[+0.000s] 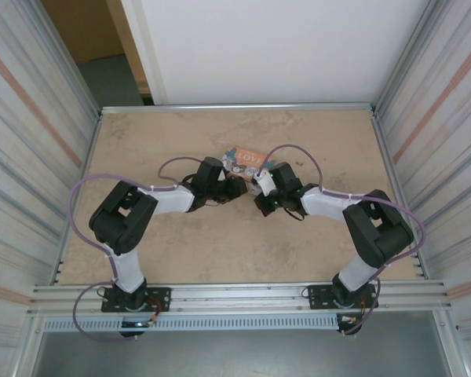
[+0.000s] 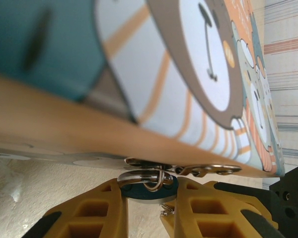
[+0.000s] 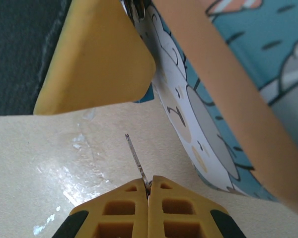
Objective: Unlock a padlock with a key
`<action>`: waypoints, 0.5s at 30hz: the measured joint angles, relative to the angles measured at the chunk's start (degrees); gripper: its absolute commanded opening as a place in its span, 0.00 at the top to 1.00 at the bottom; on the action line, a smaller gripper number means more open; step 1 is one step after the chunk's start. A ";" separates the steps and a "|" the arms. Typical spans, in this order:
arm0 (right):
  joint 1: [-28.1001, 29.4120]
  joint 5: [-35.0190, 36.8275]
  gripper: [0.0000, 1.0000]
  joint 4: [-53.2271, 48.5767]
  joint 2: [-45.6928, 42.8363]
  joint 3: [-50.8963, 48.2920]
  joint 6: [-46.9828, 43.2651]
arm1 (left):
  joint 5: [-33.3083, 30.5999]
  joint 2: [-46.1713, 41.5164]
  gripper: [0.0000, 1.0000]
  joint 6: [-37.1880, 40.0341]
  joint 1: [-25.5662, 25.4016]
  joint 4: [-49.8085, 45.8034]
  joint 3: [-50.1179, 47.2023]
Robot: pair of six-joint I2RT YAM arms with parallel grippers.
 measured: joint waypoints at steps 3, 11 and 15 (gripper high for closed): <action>-0.09 0.00 1.00 0.70 0.04 0.00 0.02 | 0.00 0.00 0.88 0.00 0.00 0.00 0.00; -0.09 0.17 1.00 1.44 0.85 0.11 0.04 | 0.00 0.00 0.88 -0.02 -0.04 0.00 0.00; -0.09 0.15 1.00 1.68 1.16 0.11 0.04 | 0.00 0.00 0.88 -0.02 -0.26 0.00 0.00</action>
